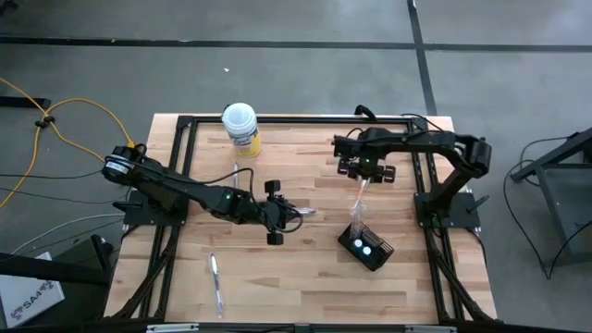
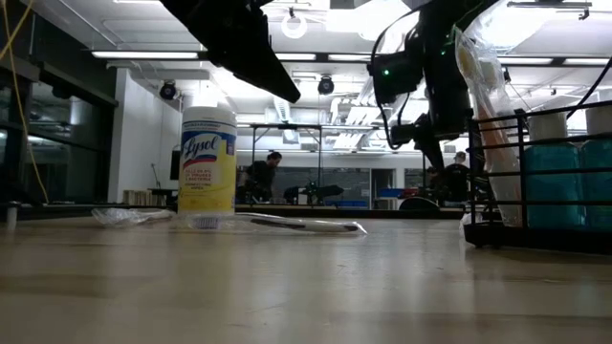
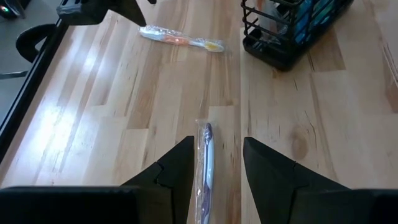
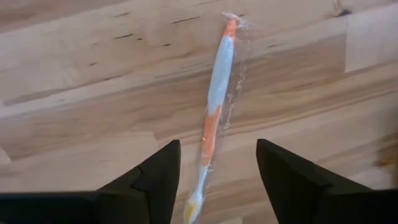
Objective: Pick & Place toothbrushing station
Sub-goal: Put the orange toothbrush into the wire organizer
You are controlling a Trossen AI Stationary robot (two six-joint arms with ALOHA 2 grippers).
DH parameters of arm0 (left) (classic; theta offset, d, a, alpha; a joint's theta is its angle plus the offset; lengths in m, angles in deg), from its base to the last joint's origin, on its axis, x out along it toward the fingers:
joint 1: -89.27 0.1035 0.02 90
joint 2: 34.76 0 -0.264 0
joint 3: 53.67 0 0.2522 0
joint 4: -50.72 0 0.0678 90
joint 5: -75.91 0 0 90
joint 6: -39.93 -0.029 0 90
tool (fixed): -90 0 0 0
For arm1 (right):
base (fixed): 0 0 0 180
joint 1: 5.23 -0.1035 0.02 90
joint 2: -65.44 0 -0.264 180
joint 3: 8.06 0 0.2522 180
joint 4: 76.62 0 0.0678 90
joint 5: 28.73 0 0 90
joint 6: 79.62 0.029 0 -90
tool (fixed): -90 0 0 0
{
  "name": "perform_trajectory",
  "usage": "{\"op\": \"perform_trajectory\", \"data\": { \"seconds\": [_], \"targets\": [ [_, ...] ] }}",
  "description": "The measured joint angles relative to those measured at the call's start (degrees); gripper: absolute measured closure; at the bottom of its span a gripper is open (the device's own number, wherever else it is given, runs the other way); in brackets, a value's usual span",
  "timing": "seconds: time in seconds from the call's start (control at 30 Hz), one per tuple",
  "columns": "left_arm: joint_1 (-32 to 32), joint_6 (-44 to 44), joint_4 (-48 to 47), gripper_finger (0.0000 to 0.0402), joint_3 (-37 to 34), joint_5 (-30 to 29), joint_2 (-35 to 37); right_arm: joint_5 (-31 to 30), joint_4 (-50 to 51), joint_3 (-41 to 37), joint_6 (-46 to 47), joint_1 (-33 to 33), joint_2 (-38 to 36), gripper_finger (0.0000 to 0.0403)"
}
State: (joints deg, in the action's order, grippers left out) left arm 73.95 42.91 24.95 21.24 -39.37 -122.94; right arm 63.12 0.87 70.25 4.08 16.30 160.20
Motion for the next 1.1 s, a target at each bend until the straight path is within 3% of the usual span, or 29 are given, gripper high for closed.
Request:
{"op": "perform_trajectory", "data": {
  "seconds": [0.53, 0.73, 1.1],
  "targets": [
    [0.0, -0.02, 0.0, 0.027, 0.0, -0.02, 0.0, 0.01, -0.34, -0.13, 0.69, 0.76, 0.04, 0.02],
    [0.0, -0.02, 0.0, 0.027, 0.0, -0.04, 0.0, 2.96, -5.25, -5.04, 1.66, 0.75, 0.04, 0.02],
    [0.0, -0.02, 0.0, 0.027, 0.0, -0.04, 0.0, 5.62, -7.86, -6.34, 6.56, -3.7, 0.04, 0.02]
  ]
}}
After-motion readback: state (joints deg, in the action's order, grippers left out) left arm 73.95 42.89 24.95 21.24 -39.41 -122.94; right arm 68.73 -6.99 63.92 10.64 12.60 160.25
